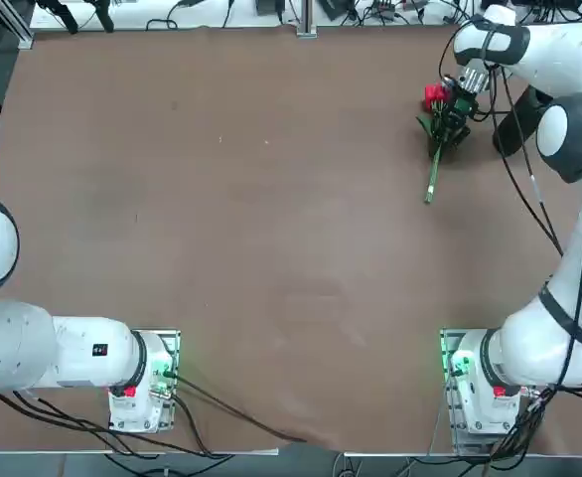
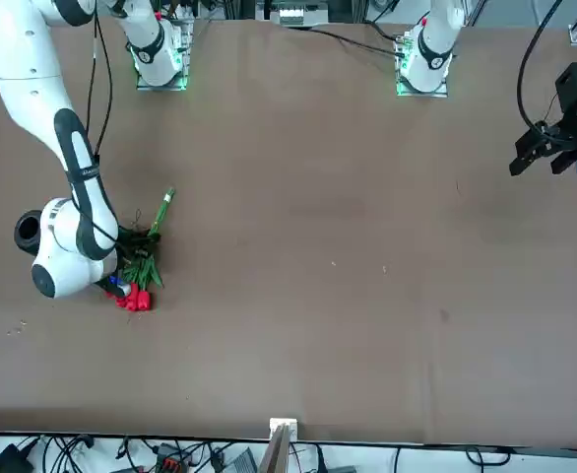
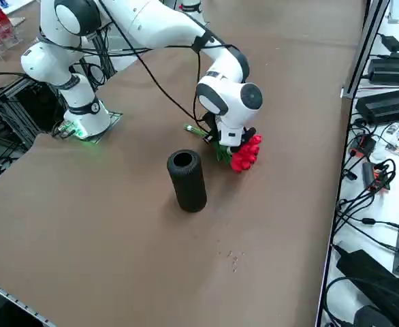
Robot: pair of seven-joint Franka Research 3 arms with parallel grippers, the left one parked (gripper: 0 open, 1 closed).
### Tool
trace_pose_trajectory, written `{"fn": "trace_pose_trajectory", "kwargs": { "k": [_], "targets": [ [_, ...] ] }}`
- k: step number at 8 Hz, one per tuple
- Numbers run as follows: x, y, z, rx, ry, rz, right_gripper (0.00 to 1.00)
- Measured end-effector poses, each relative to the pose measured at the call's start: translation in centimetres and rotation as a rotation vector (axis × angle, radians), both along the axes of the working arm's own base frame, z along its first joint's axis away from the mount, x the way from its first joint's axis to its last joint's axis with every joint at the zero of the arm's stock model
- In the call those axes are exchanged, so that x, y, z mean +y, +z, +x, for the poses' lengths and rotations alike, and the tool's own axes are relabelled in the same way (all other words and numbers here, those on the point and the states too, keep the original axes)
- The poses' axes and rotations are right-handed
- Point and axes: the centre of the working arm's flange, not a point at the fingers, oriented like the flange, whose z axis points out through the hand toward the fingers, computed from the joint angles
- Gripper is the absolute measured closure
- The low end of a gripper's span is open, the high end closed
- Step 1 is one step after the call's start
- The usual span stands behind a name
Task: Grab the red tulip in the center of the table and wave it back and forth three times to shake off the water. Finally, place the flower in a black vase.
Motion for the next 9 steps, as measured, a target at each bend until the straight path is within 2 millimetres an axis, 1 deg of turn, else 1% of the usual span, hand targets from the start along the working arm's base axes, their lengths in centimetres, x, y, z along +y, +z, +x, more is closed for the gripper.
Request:
{"fn": "trace_pose_trajectory", "kwargs": {
  "k": [1,2,3,4,5,6,7,8,9],
  "targets": [
    [-0.1,0.1,0.1,-0.002,-0.001,0.000,0.85],
    [-0.1,0.6,0.5,-0.017,-0.002,-0.002,0.85],
    [-0.3,2.2,1.4,-0.048,-0.013,-0.009,0.85],
    [-1.1,5.0,2.4,-0.085,-0.056,-0.036,0.85],
    [-2.2,9.1,3.3,-0.138,-0.101,-0.074,0.85],
    [-3.2,14.4,3.8,-0.210,-0.123,-0.117,0.85],
    [-3.8,20.1,3.9,-0.291,-0.139,-0.178,0.89],
    [-4.4,25.5,3.8,-0.379,-0.151,-0.255,0.89],
    [-5.5,30.2,3.7,-0.464,-0.159,-0.351,0.89]
  ]
}}
